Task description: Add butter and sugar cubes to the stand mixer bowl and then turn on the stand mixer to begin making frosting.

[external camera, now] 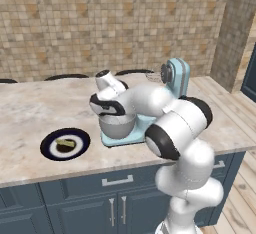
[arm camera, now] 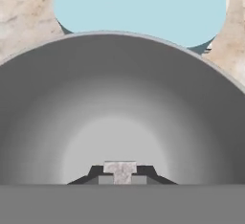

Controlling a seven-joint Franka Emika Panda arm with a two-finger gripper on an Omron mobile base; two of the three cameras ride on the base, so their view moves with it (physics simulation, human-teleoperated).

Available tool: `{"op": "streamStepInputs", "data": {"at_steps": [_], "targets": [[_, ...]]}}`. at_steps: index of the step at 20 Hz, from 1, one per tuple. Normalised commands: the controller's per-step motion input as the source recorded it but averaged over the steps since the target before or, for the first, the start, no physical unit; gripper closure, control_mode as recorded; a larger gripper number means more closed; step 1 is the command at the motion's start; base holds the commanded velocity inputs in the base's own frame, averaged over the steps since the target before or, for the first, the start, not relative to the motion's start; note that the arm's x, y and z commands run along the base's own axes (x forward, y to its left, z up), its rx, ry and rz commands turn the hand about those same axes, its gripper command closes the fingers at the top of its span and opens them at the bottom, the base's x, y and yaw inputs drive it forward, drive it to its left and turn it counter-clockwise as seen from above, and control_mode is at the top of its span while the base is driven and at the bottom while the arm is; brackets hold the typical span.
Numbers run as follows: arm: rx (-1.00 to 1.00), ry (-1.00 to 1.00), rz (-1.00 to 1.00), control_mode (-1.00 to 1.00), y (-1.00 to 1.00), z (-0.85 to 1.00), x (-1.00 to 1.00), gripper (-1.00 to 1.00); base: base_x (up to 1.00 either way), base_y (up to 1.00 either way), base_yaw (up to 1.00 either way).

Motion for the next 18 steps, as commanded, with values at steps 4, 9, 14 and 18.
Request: {"op": "streamStepInputs", "data": {"at_steps": [4, 9, 14, 18], "targets": [[0.03, 0.05, 0.0, -1.0, 0.0, -0.35, 0.26, 1.0, 0.0, 0.0, 0.0], [0.02, 0.04, 0.0, -1.0, 0.0, -0.4, 0.22, -1.0, 0.0, 0.0, 0.0], [0.01, 0.02, 0.0, -1.0, 0.04, -0.16, 0.06, -1.0, 0.0, 0.0, 0.0], [0.04, 0.0, 0.0, -1.0, 0.04, 0.08, -0.01, -1.0, 0.0, 0.0, 0.0]]}}
